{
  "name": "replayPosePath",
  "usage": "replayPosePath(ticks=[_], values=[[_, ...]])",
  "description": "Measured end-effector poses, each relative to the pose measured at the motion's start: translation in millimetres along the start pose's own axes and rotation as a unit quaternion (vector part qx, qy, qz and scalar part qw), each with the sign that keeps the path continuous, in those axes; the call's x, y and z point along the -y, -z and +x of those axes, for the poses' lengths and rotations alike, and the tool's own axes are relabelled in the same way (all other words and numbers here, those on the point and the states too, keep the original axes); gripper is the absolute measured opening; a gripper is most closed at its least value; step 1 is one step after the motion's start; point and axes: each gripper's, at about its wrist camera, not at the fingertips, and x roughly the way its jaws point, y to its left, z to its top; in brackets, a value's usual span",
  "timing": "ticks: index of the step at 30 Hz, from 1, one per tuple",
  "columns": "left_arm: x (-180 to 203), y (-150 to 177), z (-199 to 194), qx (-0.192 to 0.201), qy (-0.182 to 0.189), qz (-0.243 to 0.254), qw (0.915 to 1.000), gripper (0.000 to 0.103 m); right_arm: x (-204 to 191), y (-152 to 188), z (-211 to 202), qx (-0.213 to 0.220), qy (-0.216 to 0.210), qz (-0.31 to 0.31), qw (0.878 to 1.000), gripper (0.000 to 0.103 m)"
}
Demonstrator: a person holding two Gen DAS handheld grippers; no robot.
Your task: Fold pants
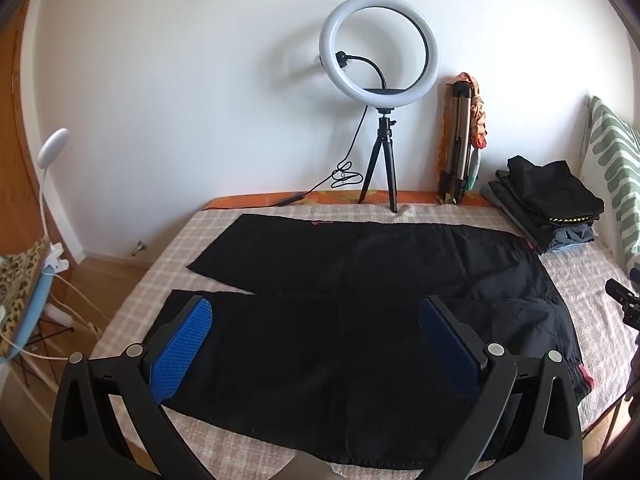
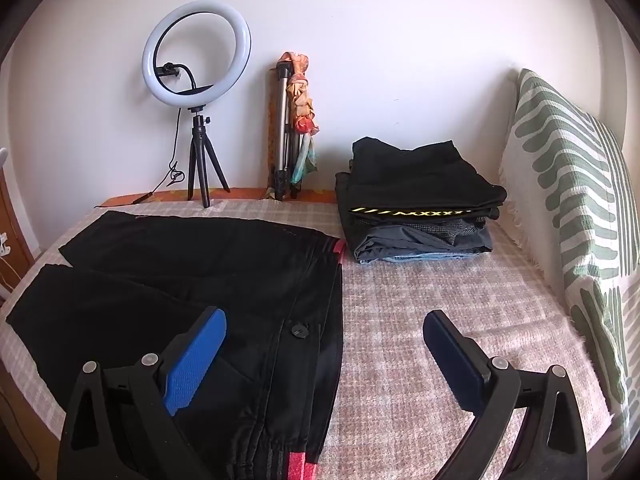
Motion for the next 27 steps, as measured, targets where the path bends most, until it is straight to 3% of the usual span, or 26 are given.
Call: replayPosePath(ticks=[27], values=[[2.4,-3.8,-0.8,-0.003,0.004,-0.002,1.0,0.103,-0.8,0.9,1.0,0.002,0.004,-0.005,1.0,0.1]])
